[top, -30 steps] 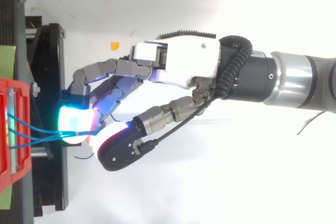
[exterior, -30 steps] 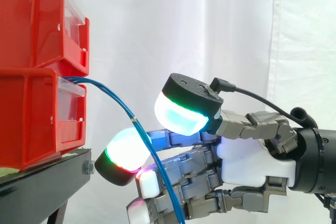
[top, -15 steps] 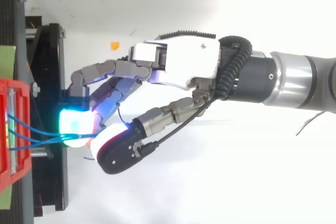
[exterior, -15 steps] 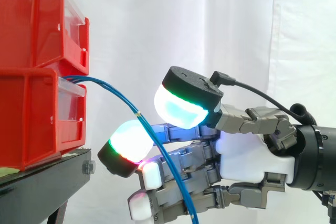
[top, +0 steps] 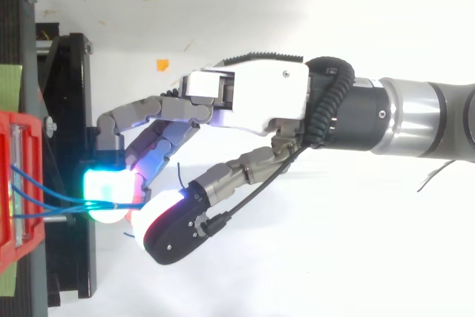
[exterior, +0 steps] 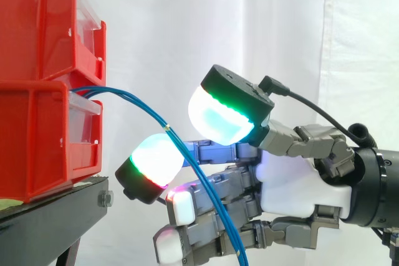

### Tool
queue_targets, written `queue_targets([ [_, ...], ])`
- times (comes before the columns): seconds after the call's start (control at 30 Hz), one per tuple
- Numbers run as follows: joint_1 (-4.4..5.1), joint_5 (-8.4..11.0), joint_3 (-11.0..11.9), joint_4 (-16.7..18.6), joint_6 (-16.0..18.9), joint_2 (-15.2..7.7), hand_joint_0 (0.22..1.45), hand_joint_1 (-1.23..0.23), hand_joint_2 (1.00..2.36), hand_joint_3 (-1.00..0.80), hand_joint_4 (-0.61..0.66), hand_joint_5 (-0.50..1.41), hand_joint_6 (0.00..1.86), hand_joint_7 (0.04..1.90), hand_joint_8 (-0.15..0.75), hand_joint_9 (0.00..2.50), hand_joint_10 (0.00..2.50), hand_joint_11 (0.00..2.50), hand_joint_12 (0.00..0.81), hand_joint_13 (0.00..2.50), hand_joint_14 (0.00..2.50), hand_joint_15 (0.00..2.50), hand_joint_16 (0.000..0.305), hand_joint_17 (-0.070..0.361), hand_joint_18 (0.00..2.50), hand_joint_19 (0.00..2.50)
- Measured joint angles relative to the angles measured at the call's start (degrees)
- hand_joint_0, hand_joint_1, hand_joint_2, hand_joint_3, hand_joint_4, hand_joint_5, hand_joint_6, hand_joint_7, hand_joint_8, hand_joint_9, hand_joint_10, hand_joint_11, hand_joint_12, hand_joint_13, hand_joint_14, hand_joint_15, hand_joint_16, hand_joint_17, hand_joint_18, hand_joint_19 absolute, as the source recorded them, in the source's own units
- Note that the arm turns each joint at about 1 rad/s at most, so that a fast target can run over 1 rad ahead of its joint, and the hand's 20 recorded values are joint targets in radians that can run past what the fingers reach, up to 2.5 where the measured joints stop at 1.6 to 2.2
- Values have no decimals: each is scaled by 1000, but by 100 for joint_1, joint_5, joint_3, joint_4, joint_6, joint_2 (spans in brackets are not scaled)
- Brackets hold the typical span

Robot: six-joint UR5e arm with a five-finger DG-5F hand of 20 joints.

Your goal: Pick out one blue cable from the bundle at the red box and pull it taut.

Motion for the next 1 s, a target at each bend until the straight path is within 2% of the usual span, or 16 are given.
queue_targets([
  [0.13,4,-1,0,79,-5,-56,661,-678,1014,-311,26,-91,500,1238,242,957,23,659,291,834,19,472,40,91,535,523],
  [0.23,15,-1,0,154,14,-102,676,-684,1017,-257,22,-96,511,1219,240,956,23,667,291,843,19,484,40,91,543,528],
  [0.5,20,-16,9,188,79,-124,620,-683,1010,-381,30,-107,541,1160,242,956,26,689,293,841,21,492,41,92,546,547],
  [0.77,7,-36,16,201,97,-124,580,-659,1004,-451,29,-123,649,983,245,966,26,706,303,848,21,490,42,94,557,554],
  [1.0,-17,-150,64,192,190,-120,565,-670,1000,-494,40,-136,733,847,255,975,24,717,306,859,21,500,43,97,577,551],
])
